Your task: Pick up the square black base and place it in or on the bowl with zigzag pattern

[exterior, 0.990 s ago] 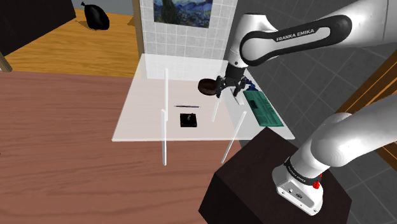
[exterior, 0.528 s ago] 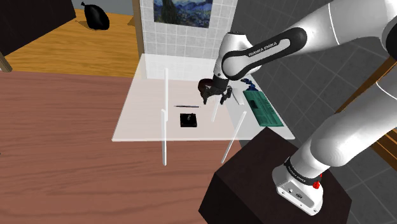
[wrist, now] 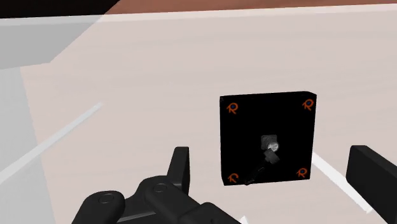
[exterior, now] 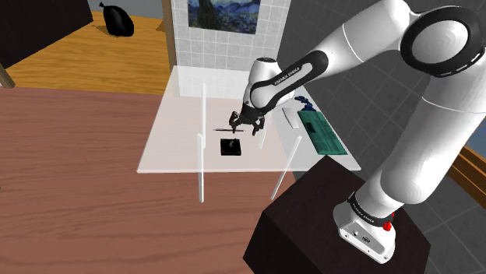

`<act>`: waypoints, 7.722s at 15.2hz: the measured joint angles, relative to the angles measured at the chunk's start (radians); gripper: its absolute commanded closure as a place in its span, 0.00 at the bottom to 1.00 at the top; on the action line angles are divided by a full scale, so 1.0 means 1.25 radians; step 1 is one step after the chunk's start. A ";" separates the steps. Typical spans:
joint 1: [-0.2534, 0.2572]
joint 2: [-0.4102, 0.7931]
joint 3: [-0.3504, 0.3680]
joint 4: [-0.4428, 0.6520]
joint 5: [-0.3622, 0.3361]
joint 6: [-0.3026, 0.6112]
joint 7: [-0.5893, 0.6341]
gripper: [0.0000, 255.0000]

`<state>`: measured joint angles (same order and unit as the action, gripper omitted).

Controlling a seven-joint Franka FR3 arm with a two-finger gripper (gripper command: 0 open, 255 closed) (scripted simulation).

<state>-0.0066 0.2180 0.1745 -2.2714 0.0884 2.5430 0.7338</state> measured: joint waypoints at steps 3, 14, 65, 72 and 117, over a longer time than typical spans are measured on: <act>0.011 0.101 -0.012 0.070 -0.011 0.041 0.041 0.00; 0.032 0.259 -0.031 0.151 -0.021 0.127 0.079 0.00; -0.037 0.068 -0.044 0.242 0.005 -0.162 0.005 1.00; -0.112 0.151 -0.077 0.392 0.013 -0.239 -0.104 1.00; -0.266 0.623 -0.119 1.026 0.020 -0.424 -0.292 0.00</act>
<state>-0.3392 0.9973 0.0256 -0.9890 0.1129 2.0125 0.3687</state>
